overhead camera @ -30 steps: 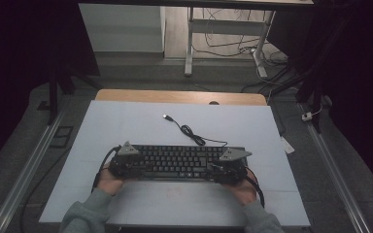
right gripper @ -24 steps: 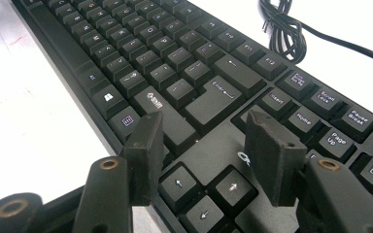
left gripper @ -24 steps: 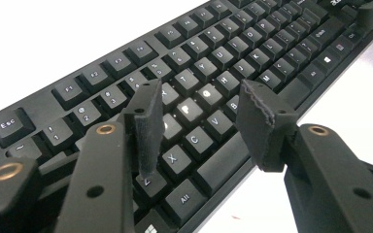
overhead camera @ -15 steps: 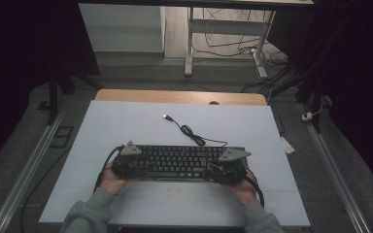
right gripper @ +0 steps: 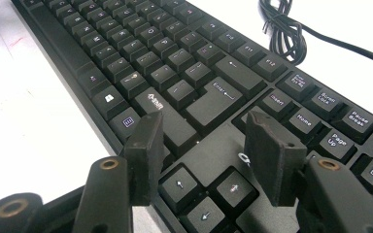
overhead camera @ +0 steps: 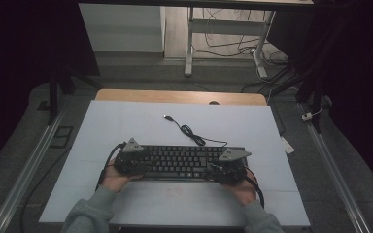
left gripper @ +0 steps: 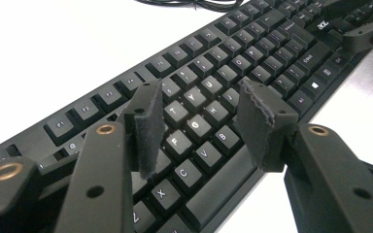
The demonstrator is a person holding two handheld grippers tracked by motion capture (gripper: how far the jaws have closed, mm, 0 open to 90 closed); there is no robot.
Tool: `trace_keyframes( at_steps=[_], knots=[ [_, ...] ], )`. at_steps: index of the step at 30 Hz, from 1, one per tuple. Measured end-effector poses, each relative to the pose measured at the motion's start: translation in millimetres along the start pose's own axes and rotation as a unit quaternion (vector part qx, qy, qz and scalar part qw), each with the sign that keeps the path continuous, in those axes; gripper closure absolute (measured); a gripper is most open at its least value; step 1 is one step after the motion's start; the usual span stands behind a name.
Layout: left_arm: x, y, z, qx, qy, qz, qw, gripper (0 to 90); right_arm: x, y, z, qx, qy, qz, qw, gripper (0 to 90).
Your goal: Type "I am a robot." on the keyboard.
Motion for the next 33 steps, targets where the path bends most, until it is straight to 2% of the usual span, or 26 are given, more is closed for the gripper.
trace_keyframes(
  at_steps=[13, 16, 20, 25, 33],
  knots=[
    [-3.8, -4.8, -13.7, -0.011, -0.004, 0.008, 0.9999, 56.5, 0.1, -0.3, -0.9, -0.001, 0.000, 0.000, 1.0000, 49.0],
    [-3.7, -7.5, -16.6, -0.017, -0.005, 0.010, 0.9998, 60.8, 0.0, -0.4, -0.9, -0.001, -0.001, 0.000, 1.0000, 49.0],
    [-2.2, -10.9, -19.4, -0.027, -0.013, 0.013, 0.9995, 73.6, 0.1, -0.3, -0.8, 0.000, 0.000, -0.001, 1.0000, 49.0],
    [-0.5, -12.8, -24.5, -0.032, -0.031, 0.005, 0.9990, 88.9, 0.0, -0.3, -0.8, 0.000, 0.000, 0.000, 1.0000, 49.0],
    [1.4, -14.5, -34.1, -0.042, -0.050, 0.000, 0.9979, 89.2, 0.0, -0.5, -0.8, 0.000, 0.001, 0.000, 1.0000, 49.0]
  ],
)
Point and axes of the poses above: each handheld gripper's, and its own axes: z roughly backward along the jaws, x roughly out of its underside, y roughly to its right, the point moved 1 cm from there along -z, roughly forward along the jaws, and after that the axes turned 1 degree about x, right-handed, at the moved point
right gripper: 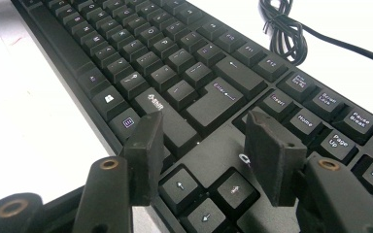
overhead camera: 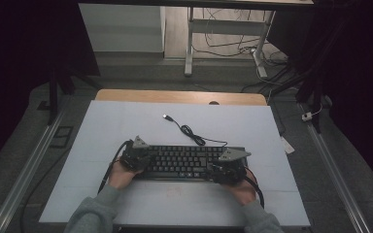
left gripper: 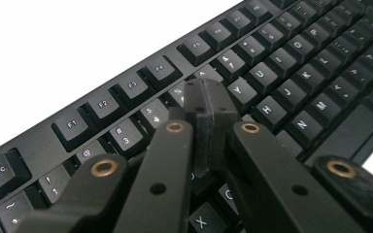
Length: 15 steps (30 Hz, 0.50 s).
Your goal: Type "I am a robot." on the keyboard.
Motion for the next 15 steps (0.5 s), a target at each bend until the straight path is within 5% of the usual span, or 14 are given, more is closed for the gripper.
trace_keyframes(
  at_steps=[15],
  knots=[
    [1.1, -0.4, -2.6, -0.007, -0.007, -0.001, 0.9999, 89.3, -0.1, 0.0, 0.2, 0.000, 0.001, 0.000, 1.0000, 49.0]
  ],
)
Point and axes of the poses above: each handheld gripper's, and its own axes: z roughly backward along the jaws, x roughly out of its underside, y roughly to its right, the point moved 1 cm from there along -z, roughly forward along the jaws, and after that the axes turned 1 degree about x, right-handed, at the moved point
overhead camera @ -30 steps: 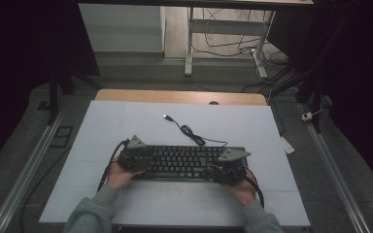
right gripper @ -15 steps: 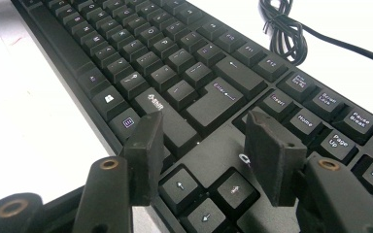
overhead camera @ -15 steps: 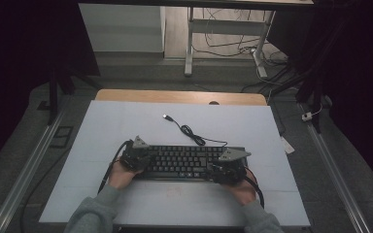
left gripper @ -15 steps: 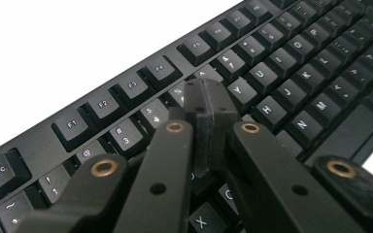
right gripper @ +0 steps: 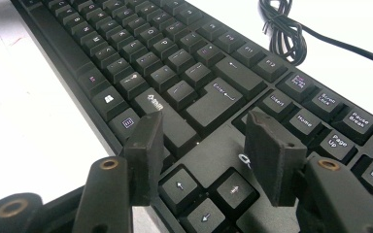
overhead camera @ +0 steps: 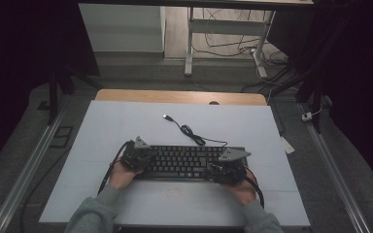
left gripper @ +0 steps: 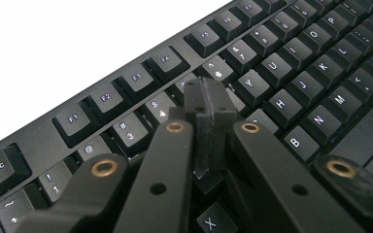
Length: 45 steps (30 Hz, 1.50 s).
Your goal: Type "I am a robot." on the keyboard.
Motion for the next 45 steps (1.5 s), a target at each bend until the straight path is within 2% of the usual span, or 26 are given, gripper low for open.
trace_keyframes(
  at_steps=[6, 11, 15, 19, 24, 45],
  knots=[
    [-2.0, -1.6, 14.4, 0.010, 0.036, 0.012, 0.9992, 89.3, -0.4, 0.2, 1.1, 0.000, 0.003, 0.000, 1.0000, 49.0],
    [-0.6, -2.5, 26.5, 0.022, 0.054, 0.023, 0.9980, 88.5, -0.7, 0.4, 2.0, 0.001, 0.005, 0.000, 1.0000, 49.0],
    [0.0, -2.0, 36.4, 0.043, 0.069, 0.028, 0.9964, 72.4, -1.0, 0.1, 2.8, 0.001, 0.007, 0.001, 1.0000, 49.0],
    [1.9, -0.5, 43.5, 0.044, 0.070, 0.030, 0.9961, 58.6, -0.9, 0.5, 2.9, 0.002, 0.008, 0.001, 1.0000, 49.0],
    [4.5, -0.4, 46.7, 0.041, 0.063, 0.027, 0.9968, 49.9, -1.0, 0.2, 2.7, 0.002, 0.007, 0.001, 1.0000, 49.0],
    [8.1, -3.4, 45.7, 0.043, 0.053, 0.029, 0.9973, 43.4, -2.7, -0.3, 3.6, -0.005, 0.016, -0.006, 0.9998, 48.9]
  ],
)
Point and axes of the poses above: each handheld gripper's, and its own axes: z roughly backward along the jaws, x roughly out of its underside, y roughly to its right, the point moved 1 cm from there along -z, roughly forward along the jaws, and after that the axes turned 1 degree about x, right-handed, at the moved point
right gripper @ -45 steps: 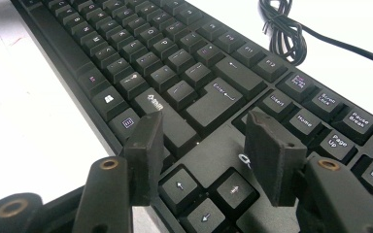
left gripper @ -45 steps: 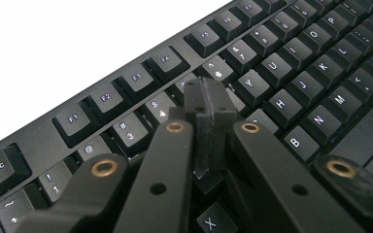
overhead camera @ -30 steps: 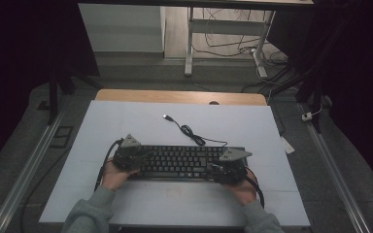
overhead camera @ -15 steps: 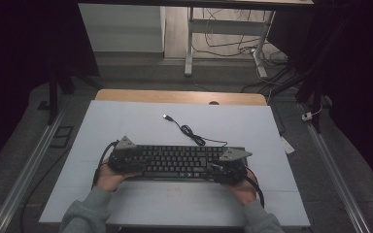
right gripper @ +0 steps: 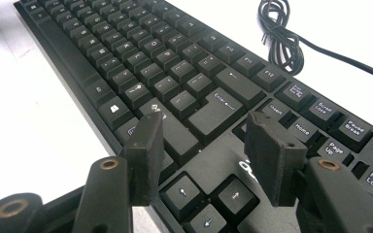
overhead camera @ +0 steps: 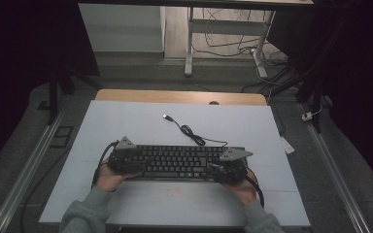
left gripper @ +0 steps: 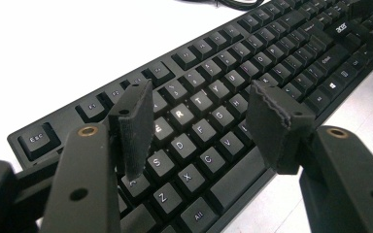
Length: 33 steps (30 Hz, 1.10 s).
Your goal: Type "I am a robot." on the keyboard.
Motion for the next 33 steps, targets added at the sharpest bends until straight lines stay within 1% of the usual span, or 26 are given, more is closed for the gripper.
trace_keyframes(
  at_steps=[4, 12, 13, 14, 15, 18, 20, 23, 27, 29, 33],
  knots=[
    [0.1, -0.1, -0.2, -0.001, 0.000, 0.000, 1.0000, 43.4, -1.3, -0.3, 0.4, -0.001, 0.001, 0.000, 1.0000, 49.0],
    [0.5, 0.5, -2.2, -0.001, -0.003, -0.002, 1.0000, 43.2, -7.6, -1.5, -0.5, -0.008, 0.015, -0.005, 0.9998, 49.4],
    [0.5, 0.5, -2.4, -0.002, -0.005, -0.002, 1.0000, 43.2, -8.8, -1.8, -1.3, -0.012, 0.018, -0.006, 0.9998, 49.5],
    [0.6, 0.5, -2.5, -0.002, -0.005, -0.002, 1.0000, 43.1, -10.1, -2.4, -1.8, -0.010, 0.017, -0.006, 0.9998, 49.7],
    [0.6, 0.6, -2.6, -0.002, -0.005, -0.003, 1.0000, 43.2, -11.3, -3.0, -3.1, -0.014, 0.022, -0.007, 0.9996, 49.8],
    [0.8, 0.8, -2.8, -0.002, -0.006, -0.004, 1.0000, 43.1, -15.4, -4.7, -4.8, -0.015, 0.020, -0.005, 0.9997, 51.1],
    [0.9, 0.9, -3.2, -0.002, -0.007, -0.003, 1.0000, 43.1, -18.4, -6.4, -6.9, -0.017, 0.023, -0.005, 0.9996, 52.8],
    [1.2, 0.8, -3.8, -0.002, -0.009, -0.004, 1.0000, 43.0, -22.9, -8.4, -9.5, -0.022, 0.023, -0.001, 0.9995, 56.9],
    [1.5, 1.1, -4.2, -0.002, -0.009, -0.004, 0.9999, 42.8, -27.4, -11.5, -13.4, -0.031, 0.024, -0.001, 0.9992, 65.6],
    [1.6, 1.4, -4.4, -0.003, -0.010, -0.005, 0.9999, 42.8, -28.9, -12.9, -15.0, -0.036, 0.024, -0.002, 0.9991, 71.2],
    [1.8, 1.8, -5.2, -0.003, -0.011, -0.005, 0.9999, 42.7, -32.3, -15.4, -18.7, -0.044, 0.014, 0.002, 0.9989, 83.3]
  ],
)
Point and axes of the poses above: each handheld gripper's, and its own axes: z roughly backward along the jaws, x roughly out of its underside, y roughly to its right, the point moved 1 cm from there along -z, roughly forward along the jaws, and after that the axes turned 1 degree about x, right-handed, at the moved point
